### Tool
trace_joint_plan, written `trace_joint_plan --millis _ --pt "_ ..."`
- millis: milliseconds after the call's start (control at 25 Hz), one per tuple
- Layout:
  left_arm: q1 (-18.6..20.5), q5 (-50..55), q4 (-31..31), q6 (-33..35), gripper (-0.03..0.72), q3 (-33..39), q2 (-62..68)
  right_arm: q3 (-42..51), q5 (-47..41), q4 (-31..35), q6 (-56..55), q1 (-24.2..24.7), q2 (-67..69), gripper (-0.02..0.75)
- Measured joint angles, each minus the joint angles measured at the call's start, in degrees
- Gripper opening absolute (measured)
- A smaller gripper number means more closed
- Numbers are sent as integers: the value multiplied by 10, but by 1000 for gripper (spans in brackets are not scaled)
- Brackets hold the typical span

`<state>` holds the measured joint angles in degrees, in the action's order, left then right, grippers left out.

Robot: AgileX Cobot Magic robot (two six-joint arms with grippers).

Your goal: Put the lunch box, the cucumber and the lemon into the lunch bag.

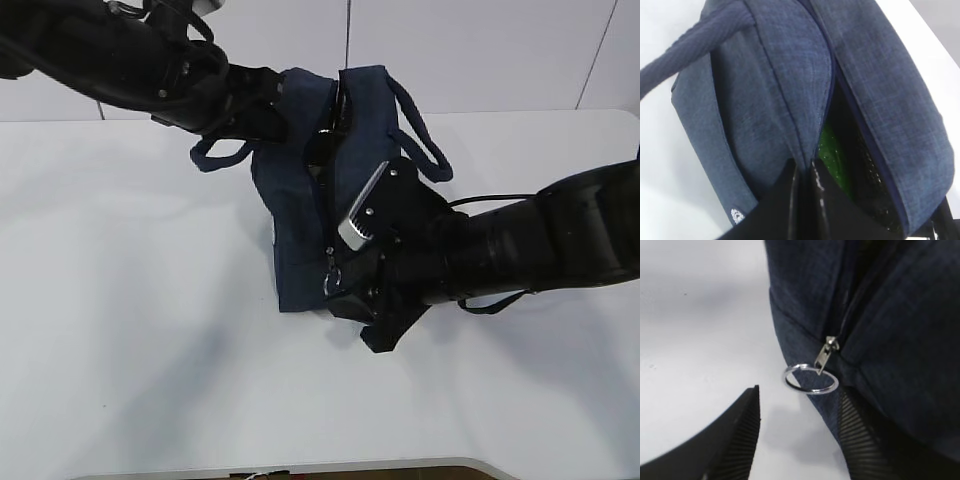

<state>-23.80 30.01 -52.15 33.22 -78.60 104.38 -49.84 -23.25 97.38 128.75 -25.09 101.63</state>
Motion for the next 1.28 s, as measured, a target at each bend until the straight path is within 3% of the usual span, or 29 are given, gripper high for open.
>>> trace_joint_plan --millis 160,600,1280 --pt "0 1 1 0 -12 0 0 0 -19 37 31 0 10 408" --pt "0 1 1 0 -12 0 0 -8 -77 42 37 0 41 408" --pt "0 5 1 0 -12 0 0 -22 -47 42 32 0 41 387"
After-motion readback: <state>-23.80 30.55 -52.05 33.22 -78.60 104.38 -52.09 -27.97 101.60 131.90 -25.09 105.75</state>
